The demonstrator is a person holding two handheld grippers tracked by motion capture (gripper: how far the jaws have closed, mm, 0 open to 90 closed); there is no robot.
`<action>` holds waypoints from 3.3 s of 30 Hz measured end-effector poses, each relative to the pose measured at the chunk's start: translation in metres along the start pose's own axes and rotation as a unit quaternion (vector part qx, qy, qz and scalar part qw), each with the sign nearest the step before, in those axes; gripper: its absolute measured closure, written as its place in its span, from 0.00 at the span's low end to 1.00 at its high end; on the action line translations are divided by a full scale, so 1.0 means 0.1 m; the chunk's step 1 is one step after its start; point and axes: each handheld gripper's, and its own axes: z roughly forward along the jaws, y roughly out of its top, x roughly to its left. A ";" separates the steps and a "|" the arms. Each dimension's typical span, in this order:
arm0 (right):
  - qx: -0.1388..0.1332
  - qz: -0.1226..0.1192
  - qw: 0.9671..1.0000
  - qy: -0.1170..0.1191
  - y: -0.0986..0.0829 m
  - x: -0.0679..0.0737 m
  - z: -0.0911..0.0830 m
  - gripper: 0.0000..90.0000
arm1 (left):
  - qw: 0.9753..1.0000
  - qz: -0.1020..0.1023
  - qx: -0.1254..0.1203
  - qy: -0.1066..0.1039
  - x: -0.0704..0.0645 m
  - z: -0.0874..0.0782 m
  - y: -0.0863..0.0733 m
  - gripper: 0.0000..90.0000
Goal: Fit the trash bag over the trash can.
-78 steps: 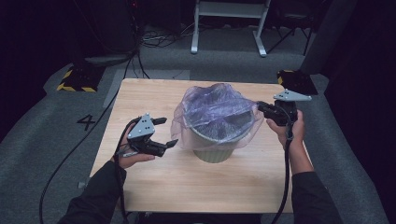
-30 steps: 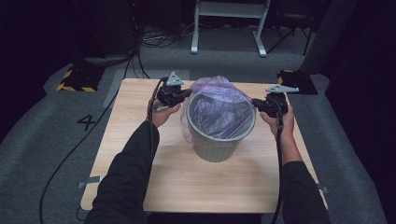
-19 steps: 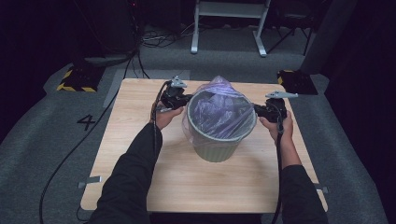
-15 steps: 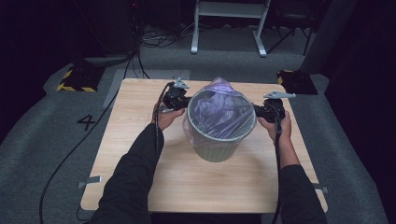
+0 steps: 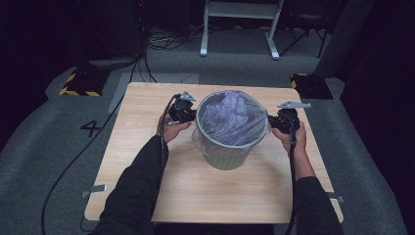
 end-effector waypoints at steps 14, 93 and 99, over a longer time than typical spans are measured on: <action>-0.069 -0.058 0.996 0.003 -0.07 -0.04 -0.45 0.63 | 0.997 0.028 -0.072 0.008 -0.14 -0.69 -0.29 0.29; -0.171 -0.187 0.967 -0.020 -0.63 0.51 -1.18 0.21 | 0.987 0.110 -0.098 -0.057 -0.80 -0.81 -0.82 0.17; -0.137 -0.205 0.969 -0.013 -0.47 0.50 -1.08 0.18 | 0.986 0.127 -0.090 -0.054 -0.85 -0.79 -0.70 0.21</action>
